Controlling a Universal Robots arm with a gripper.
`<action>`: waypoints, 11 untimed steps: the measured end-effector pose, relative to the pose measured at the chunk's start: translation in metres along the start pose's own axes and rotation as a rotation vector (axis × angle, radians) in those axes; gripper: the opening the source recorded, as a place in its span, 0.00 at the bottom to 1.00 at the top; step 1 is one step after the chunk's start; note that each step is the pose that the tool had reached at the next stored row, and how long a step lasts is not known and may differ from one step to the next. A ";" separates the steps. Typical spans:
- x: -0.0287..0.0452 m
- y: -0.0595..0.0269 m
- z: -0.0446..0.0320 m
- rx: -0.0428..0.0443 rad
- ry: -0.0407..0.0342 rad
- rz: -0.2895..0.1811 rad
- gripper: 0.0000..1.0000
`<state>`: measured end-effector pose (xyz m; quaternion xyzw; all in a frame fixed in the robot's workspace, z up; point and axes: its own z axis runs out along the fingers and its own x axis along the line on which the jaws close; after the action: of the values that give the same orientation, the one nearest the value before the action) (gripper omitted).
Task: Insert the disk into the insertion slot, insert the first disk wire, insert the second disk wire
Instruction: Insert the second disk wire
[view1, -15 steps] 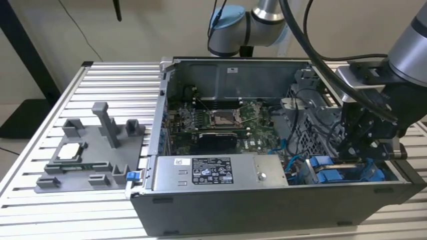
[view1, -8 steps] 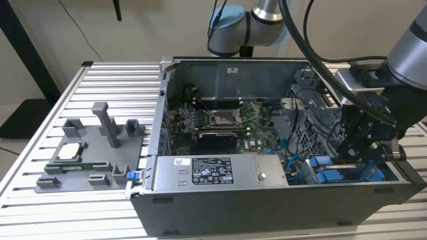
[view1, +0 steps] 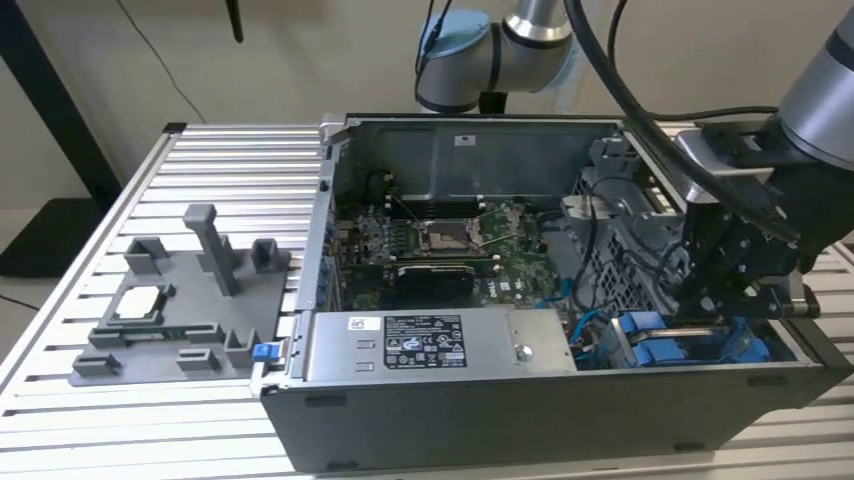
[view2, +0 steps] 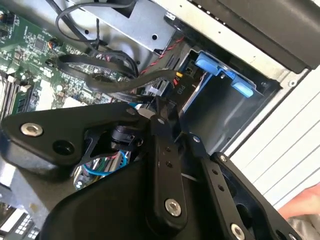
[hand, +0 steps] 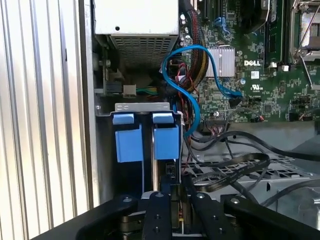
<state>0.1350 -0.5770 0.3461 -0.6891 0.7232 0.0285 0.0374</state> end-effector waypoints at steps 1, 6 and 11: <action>-0.0002 0.0000 -0.0028 0.0000 -0.0002 0.000 1.00; -0.0013 -0.0001 -0.0137 0.0001 0.0001 0.000 1.00; -0.0025 -0.0002 -0.0268 0.0000 0.0002 0.000 1.00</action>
<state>0.1349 -0.5770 0.3730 -0.6890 0.7233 0.0285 0.0373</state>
